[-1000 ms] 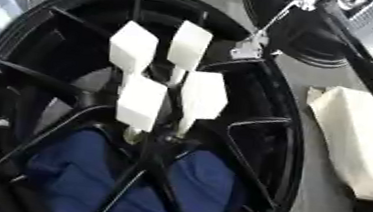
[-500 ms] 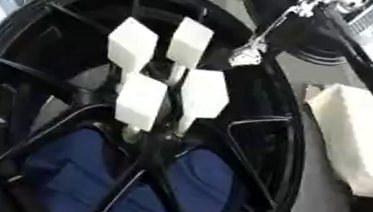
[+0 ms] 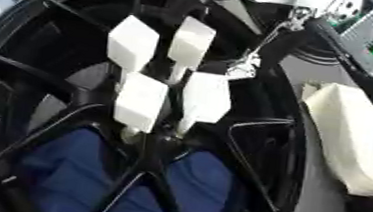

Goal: Pull the pin out of the wheel hub.

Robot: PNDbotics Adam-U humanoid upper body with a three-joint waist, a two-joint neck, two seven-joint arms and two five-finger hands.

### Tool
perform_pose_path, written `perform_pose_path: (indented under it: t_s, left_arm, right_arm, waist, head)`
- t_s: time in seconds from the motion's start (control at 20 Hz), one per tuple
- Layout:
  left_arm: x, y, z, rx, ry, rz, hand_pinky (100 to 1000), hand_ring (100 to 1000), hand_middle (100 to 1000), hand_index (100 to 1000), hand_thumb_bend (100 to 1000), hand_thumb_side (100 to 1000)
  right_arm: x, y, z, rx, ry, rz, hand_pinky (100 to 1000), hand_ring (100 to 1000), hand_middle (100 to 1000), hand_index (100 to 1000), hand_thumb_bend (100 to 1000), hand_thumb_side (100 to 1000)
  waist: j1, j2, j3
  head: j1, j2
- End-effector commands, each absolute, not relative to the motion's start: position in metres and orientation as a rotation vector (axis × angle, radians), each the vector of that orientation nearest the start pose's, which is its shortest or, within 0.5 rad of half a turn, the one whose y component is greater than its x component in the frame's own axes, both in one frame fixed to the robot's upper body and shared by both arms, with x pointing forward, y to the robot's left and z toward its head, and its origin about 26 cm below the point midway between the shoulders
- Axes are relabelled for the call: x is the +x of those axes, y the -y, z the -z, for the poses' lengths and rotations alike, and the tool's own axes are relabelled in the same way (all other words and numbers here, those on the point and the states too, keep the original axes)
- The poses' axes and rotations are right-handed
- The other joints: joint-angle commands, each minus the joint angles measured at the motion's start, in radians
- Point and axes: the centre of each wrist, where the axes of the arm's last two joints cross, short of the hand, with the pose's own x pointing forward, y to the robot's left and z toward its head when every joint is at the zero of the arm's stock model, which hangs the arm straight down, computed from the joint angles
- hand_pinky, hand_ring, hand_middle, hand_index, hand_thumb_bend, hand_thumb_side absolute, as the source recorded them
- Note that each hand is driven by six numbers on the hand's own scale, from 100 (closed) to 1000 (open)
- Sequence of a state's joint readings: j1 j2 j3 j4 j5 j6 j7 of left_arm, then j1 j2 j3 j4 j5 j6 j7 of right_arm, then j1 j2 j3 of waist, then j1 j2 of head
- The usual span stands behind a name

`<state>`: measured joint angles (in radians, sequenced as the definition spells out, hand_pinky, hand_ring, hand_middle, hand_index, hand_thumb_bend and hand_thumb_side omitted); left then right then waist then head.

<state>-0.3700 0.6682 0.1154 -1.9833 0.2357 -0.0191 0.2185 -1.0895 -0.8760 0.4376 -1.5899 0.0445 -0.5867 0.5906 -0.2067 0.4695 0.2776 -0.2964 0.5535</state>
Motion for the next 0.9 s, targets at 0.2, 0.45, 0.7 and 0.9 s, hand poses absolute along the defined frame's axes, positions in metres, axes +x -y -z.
perform_pose_path:
  t_s: [0.2, 0.45, 0.7, 0.9]
  left_arm:
    - [0.2902, -0.3281, -0.2831, 0.416, 2.435, 0.268, 841, 728, 735, 761, 170, 738]
    - [0.2901, -0.3285, -0.2827, 0.420, 2.433, 0.268, 841, 728, 735, 761, 170, 739]
    - [0.2899, -0.3290, -0.2823, 0.424, 2.430, 0.271, 842, 729, 736, 761, 167, 741]
    - [0.2898, -0.3291, -0.2819, 0.425, 2.429, 0.272, 843, 729, 736, 761, 166, 742]
  right_arm:
    - [0.3657, 0.2486, -0.3928, 0.434, -1.563, 2.398, 881, 831, 777, 831, 405, 100]
    - [0.3672, 0.2516, -0.3943, 0.462, -1.559, 2.408, 881, 831, 776, 830, 401, 100]
    - [0.3677, 0.2557, -0.3970, 0.497, -1.554, 2.417, 882, 831, 775, 827, 384, 100]
    - [0.3682, 0.2540, -0.3967, 0.494, -1.553, 2.415, 881, 827, 769, 822, 379, 100]
  waist:
    - [0.007, -0.014, 0.002]
    - [0.006, -0.012, -0.001]
    - [0.005, -0.012, -0.006]
    - [0.004, -0.011, -0.007]
  head:
    - [-0.005, -0.014]
    - [-0.004, -0.012]
    - [-0.004, -0.011]
    - [-0.009, -0.015]
